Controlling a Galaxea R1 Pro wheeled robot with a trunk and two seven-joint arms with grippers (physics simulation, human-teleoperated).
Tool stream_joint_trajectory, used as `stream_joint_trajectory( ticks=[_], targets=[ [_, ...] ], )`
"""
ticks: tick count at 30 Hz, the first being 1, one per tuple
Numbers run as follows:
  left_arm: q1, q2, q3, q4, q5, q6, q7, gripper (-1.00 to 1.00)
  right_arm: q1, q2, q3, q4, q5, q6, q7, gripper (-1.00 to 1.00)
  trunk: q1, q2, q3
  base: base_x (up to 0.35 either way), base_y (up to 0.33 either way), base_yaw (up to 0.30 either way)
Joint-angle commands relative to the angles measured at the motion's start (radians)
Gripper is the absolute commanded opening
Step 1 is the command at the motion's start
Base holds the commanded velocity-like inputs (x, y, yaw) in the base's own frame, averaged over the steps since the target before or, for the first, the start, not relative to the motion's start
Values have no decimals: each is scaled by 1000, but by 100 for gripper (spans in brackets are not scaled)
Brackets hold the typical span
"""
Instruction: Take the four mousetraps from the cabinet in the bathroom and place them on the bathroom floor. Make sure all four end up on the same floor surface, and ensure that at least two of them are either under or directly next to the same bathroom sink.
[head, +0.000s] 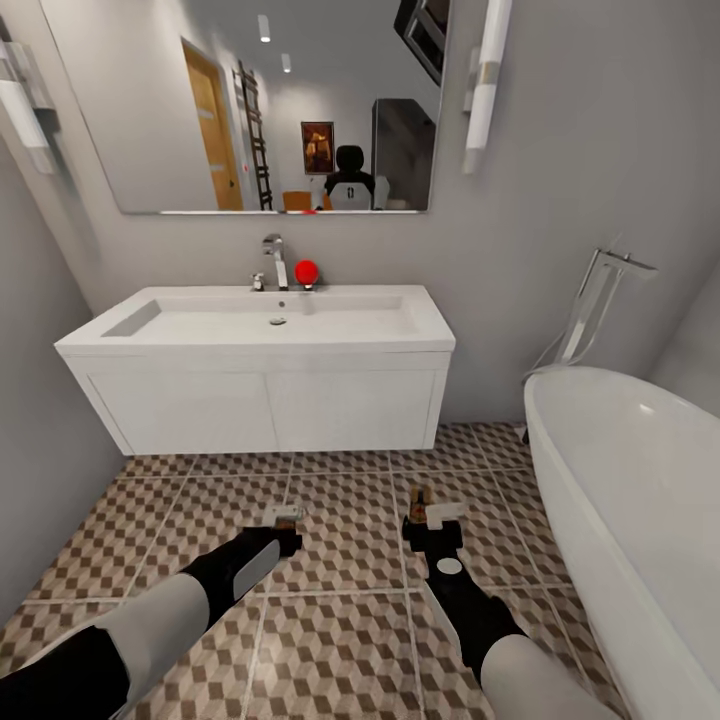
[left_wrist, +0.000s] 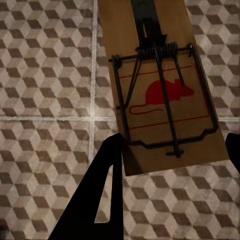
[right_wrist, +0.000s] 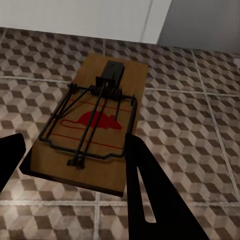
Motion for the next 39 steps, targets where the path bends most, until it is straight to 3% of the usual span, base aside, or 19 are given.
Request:
stream_joint_trajectory(
  ticks=[1,35,39],
  targets=[
    [-1,1,-6,-2,4,-5,7,-100,-1,0,3,1,7,-1,-8,-100,4,-8,-6,0,0,0],
    [-1,-2,-15,-4,-1,-23,8,-100,-1,0,3,1,7,-1,-7,-100,134,-246,-165,0,0,0],
    [-1,-2,-15,-6,-2,-30,8,-100,-1,0,3,1,8,-2,-8,-100,134,-246,-172,0,0,0]
  ],
)
